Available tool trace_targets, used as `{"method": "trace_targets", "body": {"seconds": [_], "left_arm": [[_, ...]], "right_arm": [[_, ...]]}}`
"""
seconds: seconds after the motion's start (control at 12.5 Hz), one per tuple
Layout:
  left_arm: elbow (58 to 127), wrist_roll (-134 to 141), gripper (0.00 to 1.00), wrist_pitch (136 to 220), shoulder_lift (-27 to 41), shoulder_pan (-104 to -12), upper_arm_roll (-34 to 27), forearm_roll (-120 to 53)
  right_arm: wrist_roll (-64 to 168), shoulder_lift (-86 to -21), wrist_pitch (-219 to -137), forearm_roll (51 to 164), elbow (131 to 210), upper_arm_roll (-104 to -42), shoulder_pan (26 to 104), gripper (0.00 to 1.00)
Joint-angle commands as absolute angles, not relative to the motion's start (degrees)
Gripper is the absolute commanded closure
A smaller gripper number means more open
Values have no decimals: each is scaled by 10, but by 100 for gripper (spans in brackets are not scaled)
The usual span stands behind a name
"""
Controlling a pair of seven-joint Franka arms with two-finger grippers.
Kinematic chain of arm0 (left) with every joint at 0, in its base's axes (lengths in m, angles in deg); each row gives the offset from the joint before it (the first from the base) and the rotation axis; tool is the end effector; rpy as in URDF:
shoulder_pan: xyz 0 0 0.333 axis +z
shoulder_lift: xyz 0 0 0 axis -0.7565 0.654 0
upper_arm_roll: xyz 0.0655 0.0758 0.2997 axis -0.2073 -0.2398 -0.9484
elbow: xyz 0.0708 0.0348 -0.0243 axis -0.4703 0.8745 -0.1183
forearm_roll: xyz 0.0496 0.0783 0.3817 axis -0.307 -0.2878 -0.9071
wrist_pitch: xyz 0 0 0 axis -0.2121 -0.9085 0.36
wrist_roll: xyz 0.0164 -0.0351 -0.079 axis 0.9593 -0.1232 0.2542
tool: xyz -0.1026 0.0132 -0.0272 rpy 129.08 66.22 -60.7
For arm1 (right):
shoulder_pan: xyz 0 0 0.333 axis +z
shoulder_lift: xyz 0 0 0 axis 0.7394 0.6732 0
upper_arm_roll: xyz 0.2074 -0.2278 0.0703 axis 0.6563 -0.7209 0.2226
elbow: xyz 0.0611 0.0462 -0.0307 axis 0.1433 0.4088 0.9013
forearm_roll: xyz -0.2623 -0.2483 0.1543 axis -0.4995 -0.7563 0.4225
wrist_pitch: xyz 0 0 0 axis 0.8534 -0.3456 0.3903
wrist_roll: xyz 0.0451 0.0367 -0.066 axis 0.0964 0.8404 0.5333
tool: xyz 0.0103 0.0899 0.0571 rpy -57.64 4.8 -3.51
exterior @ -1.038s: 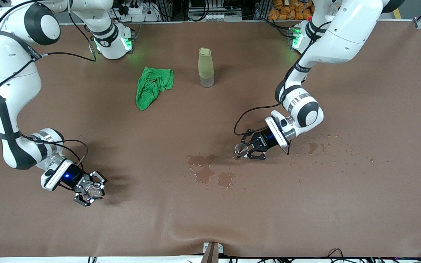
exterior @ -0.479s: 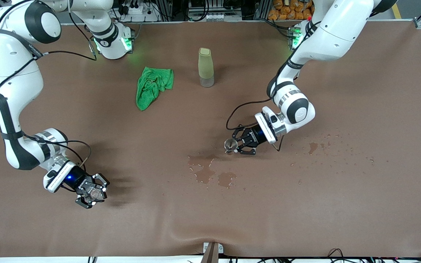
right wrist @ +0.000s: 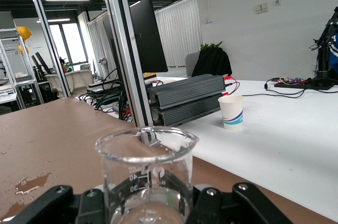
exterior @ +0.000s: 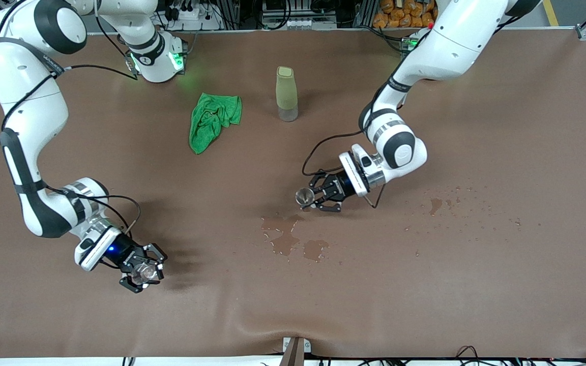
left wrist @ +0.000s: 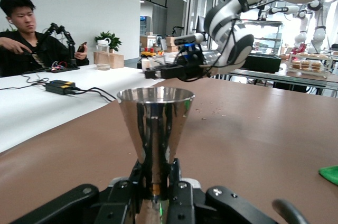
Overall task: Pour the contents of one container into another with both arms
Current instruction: 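Bring the beaker beside the jigger while the left gripper holds it upright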
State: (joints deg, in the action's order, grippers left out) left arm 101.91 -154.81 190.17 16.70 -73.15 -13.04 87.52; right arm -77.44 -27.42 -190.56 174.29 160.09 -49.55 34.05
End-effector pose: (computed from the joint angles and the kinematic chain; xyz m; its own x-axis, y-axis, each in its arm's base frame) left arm 0.5276 -0.3594 0.1885 0.1306 -0.1245 0.9836 -0.9281 -0.3642 0.0771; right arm 0.7148 0.0464 0.1784 0.1994 0.0091 0.9799 0.7879 -0.5961 -0.1548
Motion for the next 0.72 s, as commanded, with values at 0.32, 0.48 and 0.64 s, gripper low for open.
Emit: {"method": "trace_targets", "body": {"seconds": [0.32, 0.48, 0.64], "left_arm": [[982, -1538, 100, 1916, 183, -751, -131, 893], [956, -1483, 100, 1914, 190, -750, -132, 852], [912, -1399, 100, 1914, 206, -751, -132, 766]], "right_arm": [[-721, -320, -1944, 1758, 1621, -469, 342, 100], [-719, -328, -1950, 1758, 1629, -468, 343, 100], [-718, -348, -1977, 1758, 1647, -448, 339, 100]]}}
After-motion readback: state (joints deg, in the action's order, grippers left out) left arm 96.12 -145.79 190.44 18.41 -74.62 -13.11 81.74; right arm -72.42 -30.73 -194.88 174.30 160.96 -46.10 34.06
